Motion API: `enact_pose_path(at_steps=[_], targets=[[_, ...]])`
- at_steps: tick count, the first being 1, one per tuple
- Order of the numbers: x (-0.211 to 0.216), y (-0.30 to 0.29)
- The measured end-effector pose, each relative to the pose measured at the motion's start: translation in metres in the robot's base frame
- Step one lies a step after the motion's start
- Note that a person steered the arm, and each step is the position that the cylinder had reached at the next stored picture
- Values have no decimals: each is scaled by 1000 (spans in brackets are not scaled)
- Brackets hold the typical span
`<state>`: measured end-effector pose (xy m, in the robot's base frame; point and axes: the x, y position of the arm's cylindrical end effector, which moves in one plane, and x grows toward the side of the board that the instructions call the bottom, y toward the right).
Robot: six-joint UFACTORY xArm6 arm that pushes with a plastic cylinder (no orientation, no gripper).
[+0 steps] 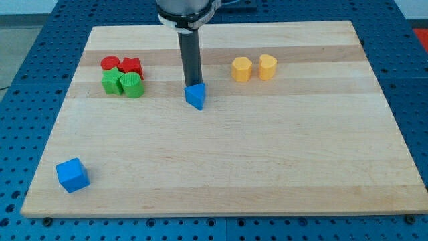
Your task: Push the blue triangle to the bottom center
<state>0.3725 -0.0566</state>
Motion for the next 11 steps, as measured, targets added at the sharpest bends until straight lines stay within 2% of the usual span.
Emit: enact_pose_path(at_steps=[1, 2, 3, 4, 5, 6, 7, 8, 10, 11], targets=[[29, 0], [103, 0], [134, 0], [114, 3], [108, 33], [141, 51], [172, 17], [175, -1], [145, 67], [168, 99]])
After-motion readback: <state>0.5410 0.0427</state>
